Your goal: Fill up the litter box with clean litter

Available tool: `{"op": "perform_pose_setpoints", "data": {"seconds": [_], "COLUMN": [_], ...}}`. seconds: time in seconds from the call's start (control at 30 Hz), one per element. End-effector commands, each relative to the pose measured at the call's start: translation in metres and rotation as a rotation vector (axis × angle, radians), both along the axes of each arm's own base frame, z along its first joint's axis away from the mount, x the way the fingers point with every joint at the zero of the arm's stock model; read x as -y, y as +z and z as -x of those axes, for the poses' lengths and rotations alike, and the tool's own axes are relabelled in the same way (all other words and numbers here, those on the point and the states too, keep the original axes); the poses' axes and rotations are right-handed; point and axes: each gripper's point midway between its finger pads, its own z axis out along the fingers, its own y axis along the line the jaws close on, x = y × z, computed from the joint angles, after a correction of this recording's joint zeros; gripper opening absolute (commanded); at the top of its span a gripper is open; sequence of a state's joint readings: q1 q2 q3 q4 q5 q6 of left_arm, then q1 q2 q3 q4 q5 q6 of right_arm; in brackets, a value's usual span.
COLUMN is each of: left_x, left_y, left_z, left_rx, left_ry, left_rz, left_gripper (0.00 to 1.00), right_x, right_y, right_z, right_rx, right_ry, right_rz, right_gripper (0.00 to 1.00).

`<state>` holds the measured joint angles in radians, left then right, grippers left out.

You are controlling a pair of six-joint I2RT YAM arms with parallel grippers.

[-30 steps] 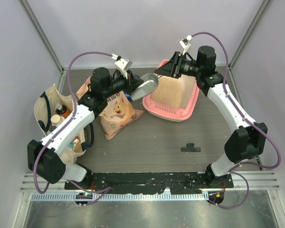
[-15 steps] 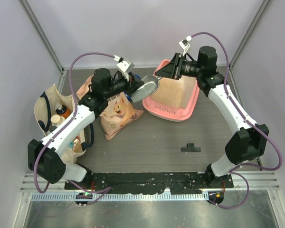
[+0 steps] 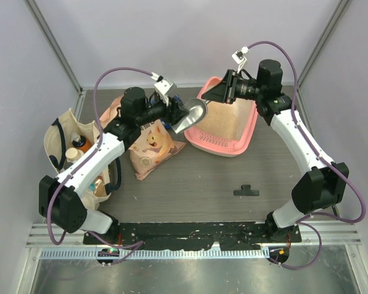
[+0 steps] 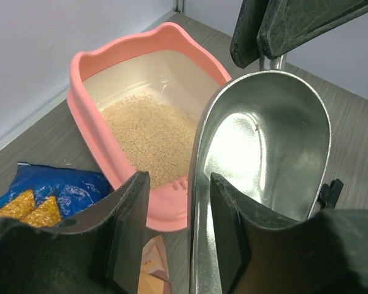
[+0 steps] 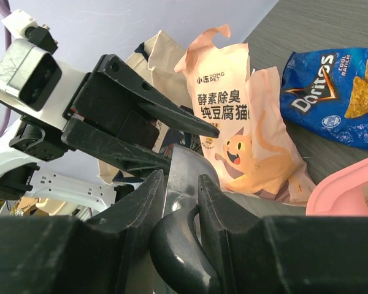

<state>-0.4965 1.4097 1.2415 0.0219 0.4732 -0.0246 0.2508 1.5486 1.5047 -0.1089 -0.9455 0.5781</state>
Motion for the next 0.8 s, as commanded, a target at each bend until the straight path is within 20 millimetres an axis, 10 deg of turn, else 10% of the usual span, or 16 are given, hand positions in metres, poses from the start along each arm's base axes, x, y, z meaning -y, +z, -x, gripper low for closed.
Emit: {"op": "perform_pose_setpoints", "data": {"seconds": [0.0, 0.13, 0.23, 0.27, 0.37, 0.77], "left_x": [0.009, 0.02, 0.025, 0.025, 0.023, 0.018], "left_y": [0.011, 0.009, 0.012, 0.014, 0.011, 0.006], "left_z": [0.004, 0.007, 0.009, 0.009, 0.02, 0.018], "left_rx": [0.021, -0.008, -0.022, -0.014, -0.022, -0.007], "left_ry": [-0.071, -0.139, -0.171, -0.178, -0.228, -0.224], "left_rz": [0.013, 0.023, 0.033, 0.032, -0.007, -0.028], "left_gripper": [0.48, 0.31, 0.0, 0.0, 0.0, 0.0], "right_x": [0.001, 0.001, 0.004, 0.007, 0.017, 0.031], "right_y": [0.03, 0.028, 0.02, 0.018, 0.019, 0.012], "right_z": [0.015, 0.015, 0.011, 0.01, 0.009, 0.023], "right_rx": [0.092, 0.084, 0.073, 0.072, 0.061, 0.004], "right_ry": [0.045, 0.039, 0.016, 0.005, 0.014, 0.108], "right_rz": [-0.04, -0.039, -0.018, -0.01, -0.008, 0.005], "right_gripper": [0.02, 0.02, 0.06, 0.32, 0.53, 0.56]}}
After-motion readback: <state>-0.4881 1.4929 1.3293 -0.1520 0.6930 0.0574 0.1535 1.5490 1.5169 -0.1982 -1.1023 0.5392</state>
